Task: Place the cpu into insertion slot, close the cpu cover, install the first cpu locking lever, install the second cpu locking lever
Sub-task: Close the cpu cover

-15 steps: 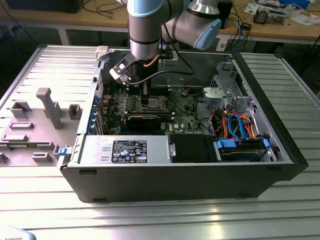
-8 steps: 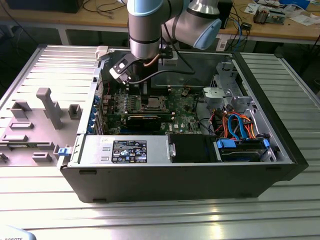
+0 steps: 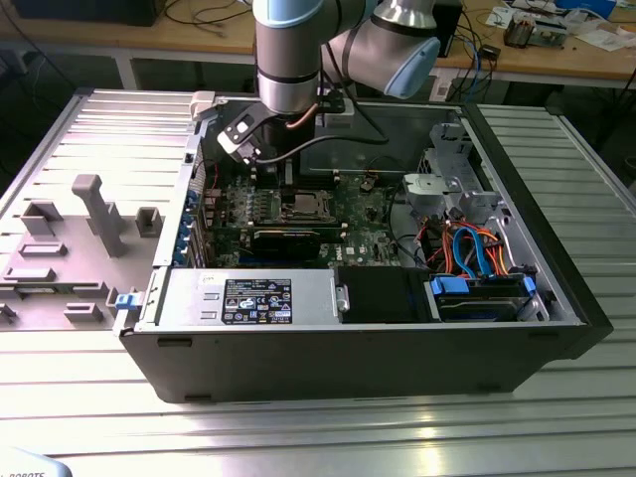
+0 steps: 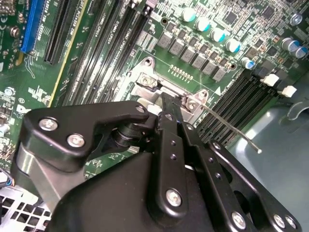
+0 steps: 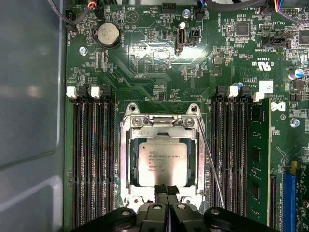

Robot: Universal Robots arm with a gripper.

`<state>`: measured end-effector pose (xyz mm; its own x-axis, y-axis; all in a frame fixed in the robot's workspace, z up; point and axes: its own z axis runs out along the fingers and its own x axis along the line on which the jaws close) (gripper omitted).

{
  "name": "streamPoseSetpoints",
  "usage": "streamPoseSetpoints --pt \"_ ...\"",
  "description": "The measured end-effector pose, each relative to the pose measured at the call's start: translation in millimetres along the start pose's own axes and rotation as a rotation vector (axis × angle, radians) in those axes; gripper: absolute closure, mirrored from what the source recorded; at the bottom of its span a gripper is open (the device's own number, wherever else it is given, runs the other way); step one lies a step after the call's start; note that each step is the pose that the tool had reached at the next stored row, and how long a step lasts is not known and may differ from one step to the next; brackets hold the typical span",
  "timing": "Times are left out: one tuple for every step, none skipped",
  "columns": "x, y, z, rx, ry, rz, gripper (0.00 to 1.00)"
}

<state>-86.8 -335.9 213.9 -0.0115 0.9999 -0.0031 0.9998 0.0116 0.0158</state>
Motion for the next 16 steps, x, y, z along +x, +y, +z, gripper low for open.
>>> streamPoseSetpoints --pt "0.0 1.3 0.1 -0.0001 0.0001 0.0 0.89" --pt "-0.1 2.1 0.2 0.0 0.0001 0.0 0.89" --pt "-0.1 2.3 0.2 0.0001 0.0002 0.0 0.89" --pt "-0.1 2.3 0.3 0.0 0.0003 0.0 0.89" --pt "0.0 1.3 2.1 -0.0001 0.0006 0.0 0.89" --pt "0.0 -0.2 4.5 -0.0001 0.0005 0.0 0.89" --pt "0.0 -0.8 5.8 0.0 0.0006 0.0 0.89" --pt "0.0 -1.2 6.5 0.0 0.0006 0.0 0.89" --pt "0.0 -1.5 7.0 0.0 0.0004 0.0 0.89" --pt "-0.1 -1.8 7.3 0.0002 0.0001 0.0 0.89" --pt "-0.1 -2.0 7.6 0.0003 0.0001 0.0 0.89" --pt "0.0 -2.1 8.4 0.0005 -0.0001 0.0 0.89" --pt "-0.1 -2.2 9.7 0.0007 -0.0005 0.0 0.89" --pt "-0.1 -2.3 10.4 0.0006 -0.0004 0.0 0.89" --pt "0.0 -2.4 11.5 0.0001 0.0009 0.0 0.89" --pt "0.0 -2.4 11.4 0.0002 0.0008 0.0 0.89"
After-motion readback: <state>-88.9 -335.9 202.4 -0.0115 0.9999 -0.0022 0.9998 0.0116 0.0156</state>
